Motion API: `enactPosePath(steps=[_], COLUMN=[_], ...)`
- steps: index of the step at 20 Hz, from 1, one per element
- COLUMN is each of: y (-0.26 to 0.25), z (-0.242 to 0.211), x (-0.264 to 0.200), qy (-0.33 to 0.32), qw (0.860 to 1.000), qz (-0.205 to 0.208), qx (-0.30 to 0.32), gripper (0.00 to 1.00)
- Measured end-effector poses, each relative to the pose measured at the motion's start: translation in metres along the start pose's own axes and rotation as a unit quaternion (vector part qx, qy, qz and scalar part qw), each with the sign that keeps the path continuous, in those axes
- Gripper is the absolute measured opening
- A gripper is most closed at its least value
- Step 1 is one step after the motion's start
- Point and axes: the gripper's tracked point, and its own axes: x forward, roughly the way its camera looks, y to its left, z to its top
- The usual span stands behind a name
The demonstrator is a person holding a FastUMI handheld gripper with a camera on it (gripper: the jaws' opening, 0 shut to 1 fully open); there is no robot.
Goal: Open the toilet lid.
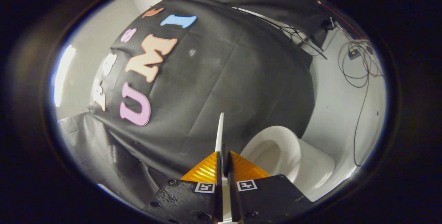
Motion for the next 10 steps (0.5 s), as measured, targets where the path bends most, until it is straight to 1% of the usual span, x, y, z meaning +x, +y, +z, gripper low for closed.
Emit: enactPosePath(steps=[3,7,10], y=[0.034,0.084,0.113], z=[-0.001,-0.007,-0.015], x=[0.001,0.003,0.004], qy=[0.006,0.015,0.017], qw=[0.999,0.993,0.987], qz=[0.009,0.022,0.020], qx=[-0.053,-0.115,-0.156], gripper=[0.09,0.09,0.09])
